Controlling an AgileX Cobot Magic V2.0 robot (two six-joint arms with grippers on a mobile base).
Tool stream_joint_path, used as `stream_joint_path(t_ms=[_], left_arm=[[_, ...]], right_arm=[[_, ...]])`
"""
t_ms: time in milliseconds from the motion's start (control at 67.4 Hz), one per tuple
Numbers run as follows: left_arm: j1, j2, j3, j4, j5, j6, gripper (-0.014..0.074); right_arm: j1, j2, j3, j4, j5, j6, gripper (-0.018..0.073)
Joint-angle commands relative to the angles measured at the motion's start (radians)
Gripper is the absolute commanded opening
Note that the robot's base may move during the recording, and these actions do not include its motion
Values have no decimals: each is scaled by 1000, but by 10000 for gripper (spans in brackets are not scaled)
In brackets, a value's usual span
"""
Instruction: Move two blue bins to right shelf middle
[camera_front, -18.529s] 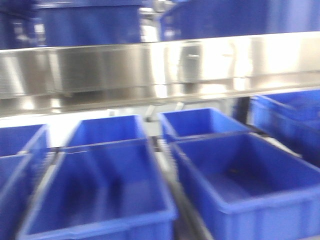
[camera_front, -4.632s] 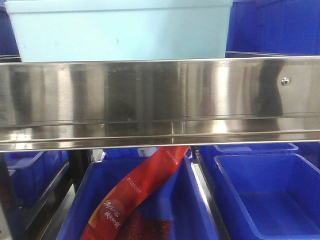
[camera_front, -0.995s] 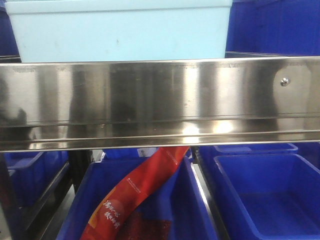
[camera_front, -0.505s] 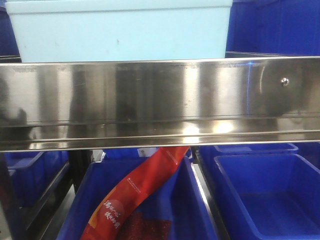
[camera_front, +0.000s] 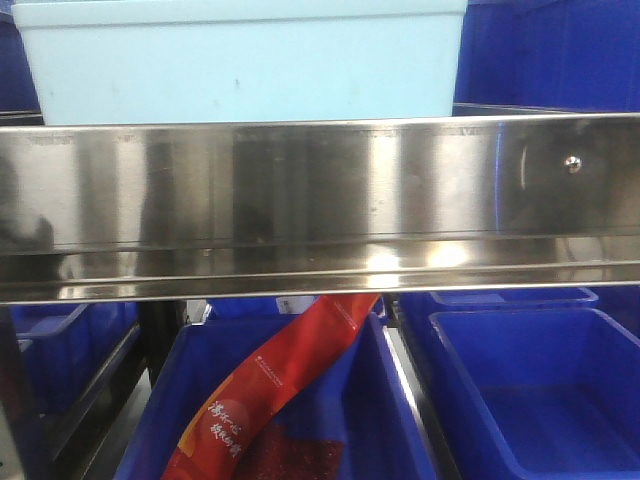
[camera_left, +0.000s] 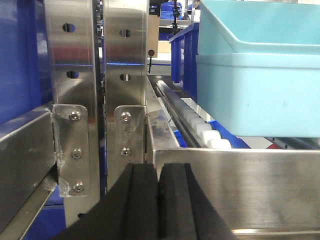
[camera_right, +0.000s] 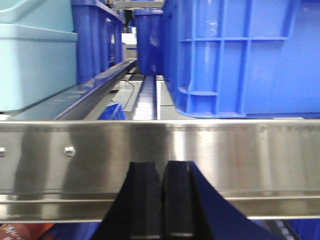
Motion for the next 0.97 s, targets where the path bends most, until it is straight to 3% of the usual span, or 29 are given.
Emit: stream_joint_path(t_ms=[0,950], left_arm=[[2,-6,-1,2,-23,0,-111],[2,-6,-1,2,-23,0,-111]], right_arm=[[-15,-3,2,-6,-8,-9,-162],[-13,-3,2,-6,-11,-9,-162]])
